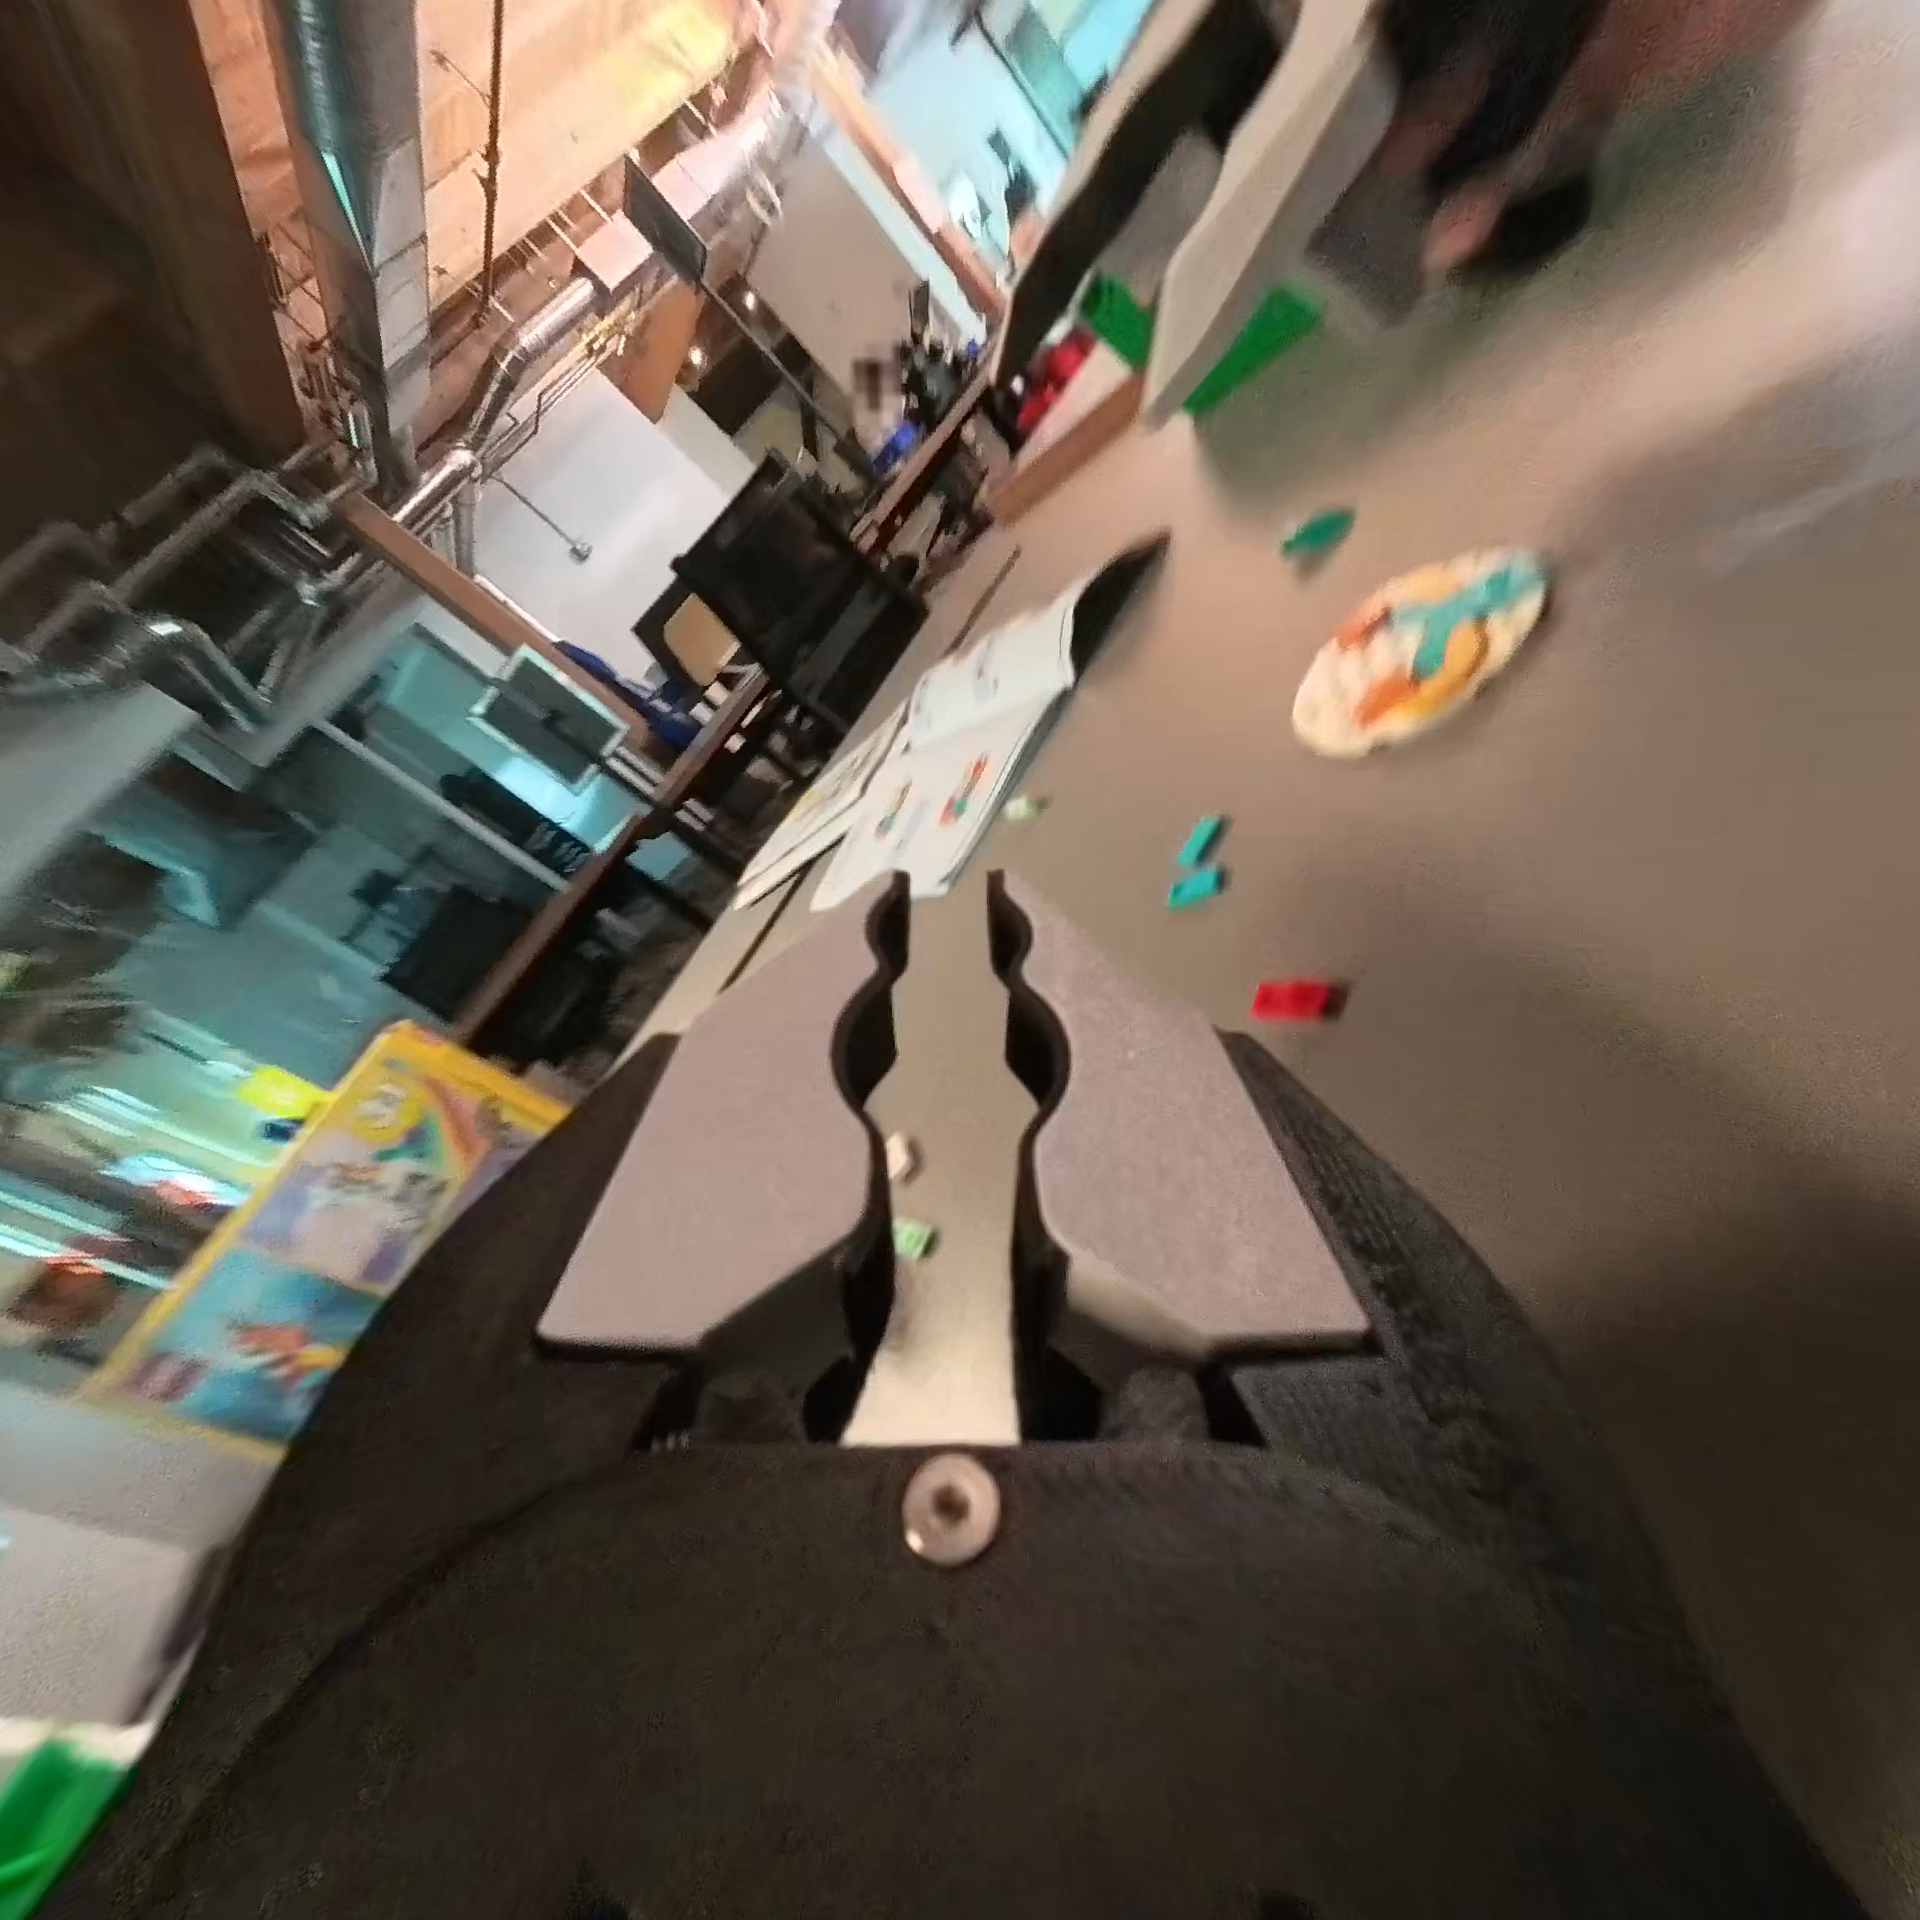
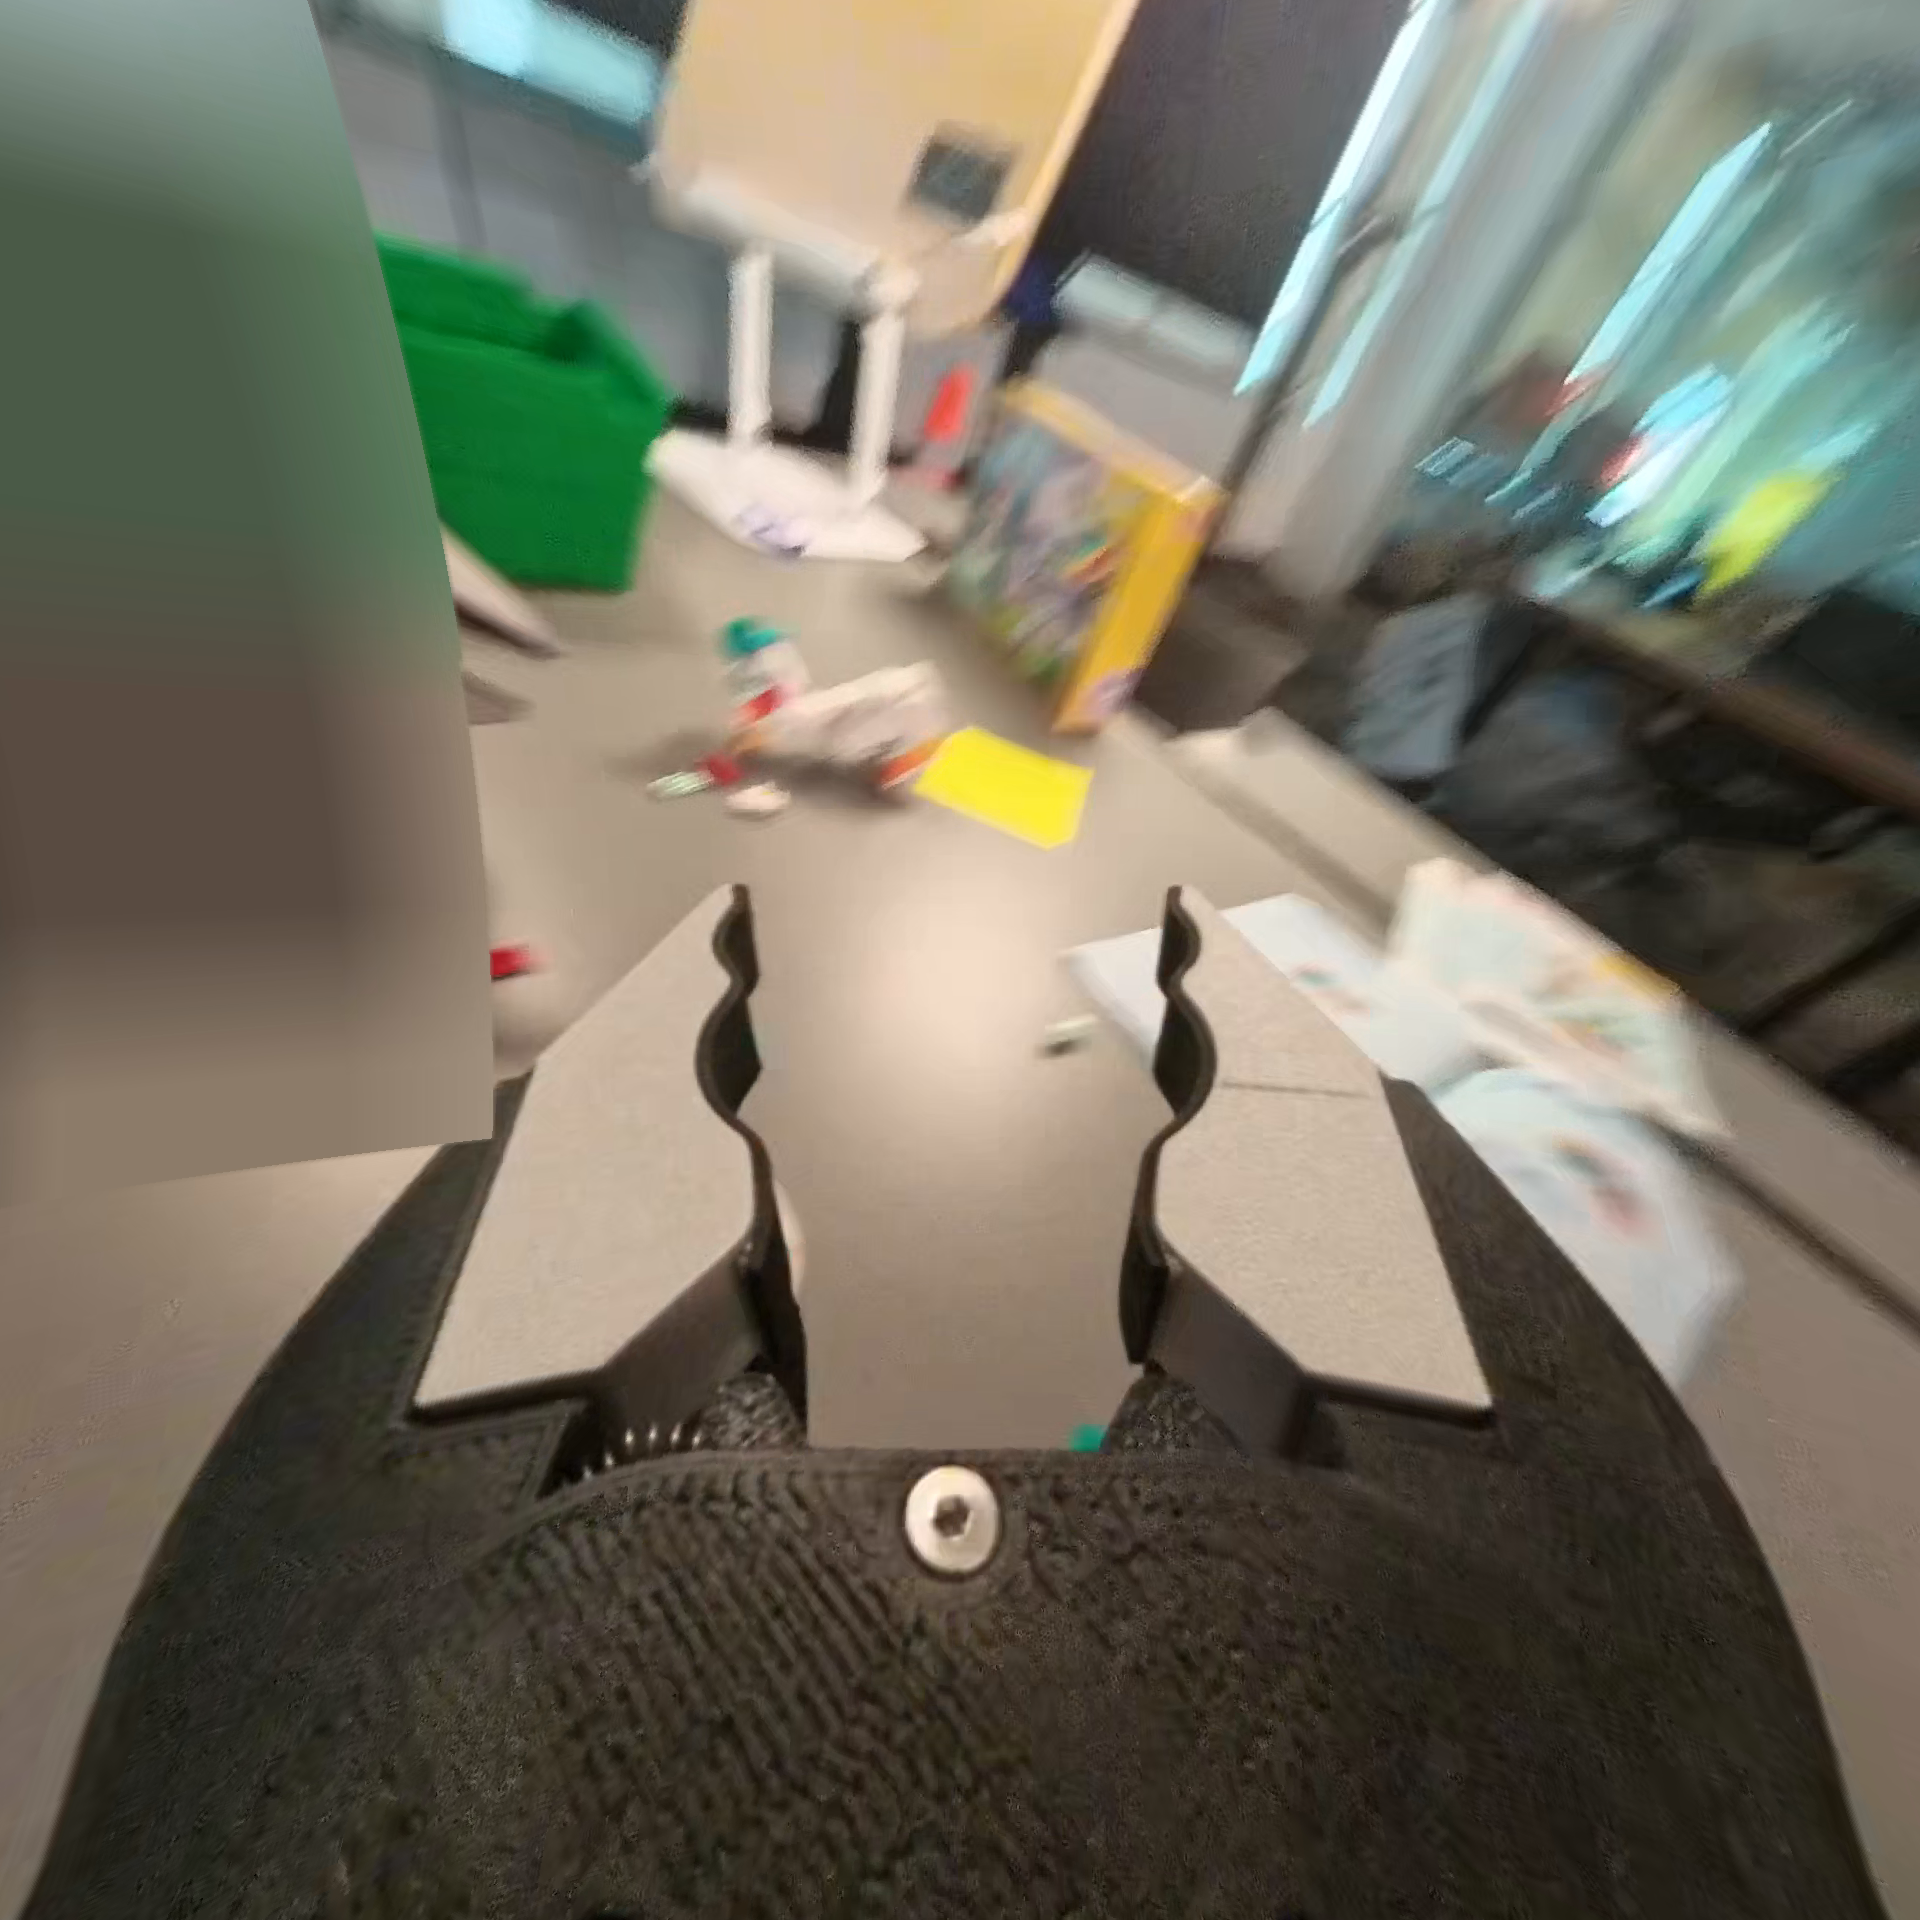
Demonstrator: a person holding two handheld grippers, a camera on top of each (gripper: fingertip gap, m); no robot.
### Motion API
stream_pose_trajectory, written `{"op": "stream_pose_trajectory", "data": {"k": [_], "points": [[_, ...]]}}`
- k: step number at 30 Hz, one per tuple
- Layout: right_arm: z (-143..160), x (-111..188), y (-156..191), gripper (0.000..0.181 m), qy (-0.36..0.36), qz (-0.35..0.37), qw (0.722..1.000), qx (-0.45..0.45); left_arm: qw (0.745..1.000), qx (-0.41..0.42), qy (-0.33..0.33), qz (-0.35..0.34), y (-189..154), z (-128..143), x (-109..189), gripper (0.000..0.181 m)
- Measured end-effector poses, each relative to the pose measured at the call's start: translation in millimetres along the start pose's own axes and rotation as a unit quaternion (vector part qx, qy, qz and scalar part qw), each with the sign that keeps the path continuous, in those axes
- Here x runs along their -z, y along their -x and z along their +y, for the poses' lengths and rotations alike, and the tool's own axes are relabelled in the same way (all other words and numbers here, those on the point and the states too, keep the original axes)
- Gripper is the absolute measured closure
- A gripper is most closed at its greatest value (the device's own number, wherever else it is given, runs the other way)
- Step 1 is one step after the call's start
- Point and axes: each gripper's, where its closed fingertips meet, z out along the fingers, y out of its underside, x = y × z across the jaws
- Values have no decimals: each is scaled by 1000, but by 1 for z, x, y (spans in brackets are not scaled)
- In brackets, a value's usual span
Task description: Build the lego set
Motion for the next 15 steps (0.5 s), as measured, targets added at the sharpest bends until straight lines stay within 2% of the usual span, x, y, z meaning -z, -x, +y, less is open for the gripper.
{"op": "stream_pose_trajectory", "data": {"k": [1,4,7,8,11,13,15], "points": [[-2,3,-22,112,-29,43,998,23,999,29,-13,3,0,-6,-4,167],[2,11,-81,144,-82,155,984,45,996,80,-31,1,1,-13,-16,165],[17,10,-125,162,-83,216,972,52,995,97,-30,-20,8,-12,-22,165],[23,10,-139,162,-78,238,966,63,994,104,-29,-31,13,-11,-23,165],[41,14,-175,148,-53,311,942,117,988,137,-19,-63,29,-1,-23,165],[52,9,-182,148,-32,305,942,136,984,158,-10,-83,39,6,-23,165],[53,10,-184,149,-39,298,947,116,981,170,-3,-96,46,12,-23,165]]}}
